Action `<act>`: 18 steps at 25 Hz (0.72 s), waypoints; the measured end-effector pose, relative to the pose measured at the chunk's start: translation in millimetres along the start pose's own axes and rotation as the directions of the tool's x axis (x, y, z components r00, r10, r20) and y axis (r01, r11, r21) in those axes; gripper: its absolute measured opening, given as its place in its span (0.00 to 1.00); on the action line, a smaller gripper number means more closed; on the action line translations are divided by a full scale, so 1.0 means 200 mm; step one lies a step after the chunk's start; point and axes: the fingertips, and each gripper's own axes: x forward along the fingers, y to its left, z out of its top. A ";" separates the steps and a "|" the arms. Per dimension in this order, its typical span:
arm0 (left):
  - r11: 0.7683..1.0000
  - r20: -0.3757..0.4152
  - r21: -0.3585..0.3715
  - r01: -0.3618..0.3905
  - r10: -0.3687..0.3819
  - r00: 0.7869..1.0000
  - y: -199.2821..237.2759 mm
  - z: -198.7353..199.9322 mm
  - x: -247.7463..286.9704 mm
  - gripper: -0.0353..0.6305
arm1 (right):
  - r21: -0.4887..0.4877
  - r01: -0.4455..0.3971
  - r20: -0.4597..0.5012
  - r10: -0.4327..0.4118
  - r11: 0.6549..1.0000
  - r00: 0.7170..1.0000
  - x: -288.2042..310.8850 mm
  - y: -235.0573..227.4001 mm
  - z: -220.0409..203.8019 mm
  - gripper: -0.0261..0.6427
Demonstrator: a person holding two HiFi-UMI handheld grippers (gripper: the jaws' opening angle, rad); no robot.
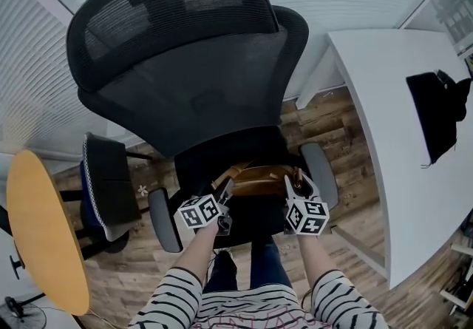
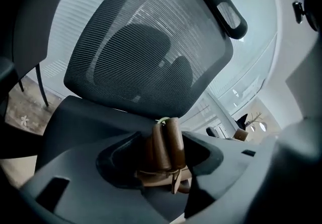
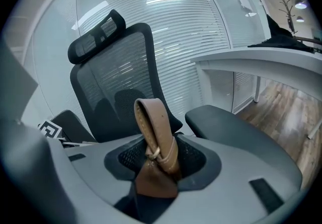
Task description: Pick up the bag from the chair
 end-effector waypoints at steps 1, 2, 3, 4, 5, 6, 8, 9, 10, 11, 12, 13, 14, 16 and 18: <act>1.000 -0.003 0.006 -0.002 0.002 1.000 0.00 0.00 0.00 0.43 | 0.004 -0.002 0.000 0.002 1.000 1.000 0.00 0.00 0.00 0.32; 1.000 -0.007 0.012 -0.002 0.003 1.000 0.00 0.00 0.00 0.42 | 0.012 -0.003 0.000 0.003 1.000 1.000 -0.01 0.01 0.00 0.31; 1.000 -0.010 0.017 -0.003 0.003 1.000 0.00 0.00 0.00 0.42 | 0.024 0.000 0.001 0.000 1.000 1.000 -0.01 0.00 0.00 0.30; 1.000 -0.014 0.023 -0.002 0.002 1.000 -0.01 0.00 -0.01 0.41 | 0.039 0.006 0.002 -0.006 0.999 1.000 -0.02 0.00 0.00 0.29; 0.999 -0.017 0.033 0.001 -0.001 1.000 -0.02 0.00 -0.01 0.40 | 0.055 0.016 0.002 -0.016 0.998 1.000 -0.03 -0.01 0.00 0.29; 0.999 -0.019 0.044 0.006 -0.005 1.000 -0.03 0.00 -0.02 0.39 | 0.069 0.027 0.000 -0.027 0.997 1.000 -0.04 -0.02 -0.01 0.28; 0.997 -0.020 0.072 0.019 -0.018 1.000 -0.06 0.02 -0.03 0.38 | 0.092 0.044 -0.003 -0.044 0.995 0.999 -0.07 -0.03 -0.02 0.27; 0.996 -0.019 0.088 0.025 -0.024 1.000 -0.08 0.04 -0.04 0.38 | 0.105 0.048 -0.004 -0.048 0.993 0.999 -0.08 -0.03 -0.03 0.27; 0.994 -0.019 0.105 0.031 -0.030 0.999 -0.09 0.05 -0.05 0.38 | 0.117 0.049 -0.002 -0.049 0.992 0.999 -0.10 -0.02 -0.04 0.27; 0.992 -0.019 0.123 0.038 -0.036 0.999 -0.11 0.07 -0.07 0.37 | 0.129 0.049 0.002 -0.049 0.990 0.999 -0.12 -0.02 -0.04 0.27; 0.989 -0.020 0.140 0.045 -0.042 0.999 -0.12 0.09 -0.08 0.37 | 0.141 0.048 0.007 -0.049 0.989 0.999 -0.14 -0.01 -0.04 0.26; 0.987 -0.024 0.156 0.049 -0.046 0.999 -0.14 0.11 -0.10 0.37 | 0.153 0.047 0.012 -0.050 0.987 0.999 -0.16 0.00 -0.04 0.26; 0.984 -0.030 0.171 0.051 -0.047 0.998 -0.16 0.12 -0.12 0.37 | 0.163 0.049 0.014 -0.052 0.985 0.999 -0.18 0.01 -0.03 0.26; 0.979 -0.048 0.198 0.054 -0.045 0.998 -0.19 0.14 -0.18 0.37 | 0.182 0.055 0.018 -0.059 0.982 0.998 -0.25 0.04 -0.03 0.26; 0.973 -0.058 0.220 0.064 -0.052 0.997 -0.24 0.16 -0.24 0.37 | 0.198 0.061 0.028 -0.068 0.978 0.997 -0.31 0.07 -0.02 0.26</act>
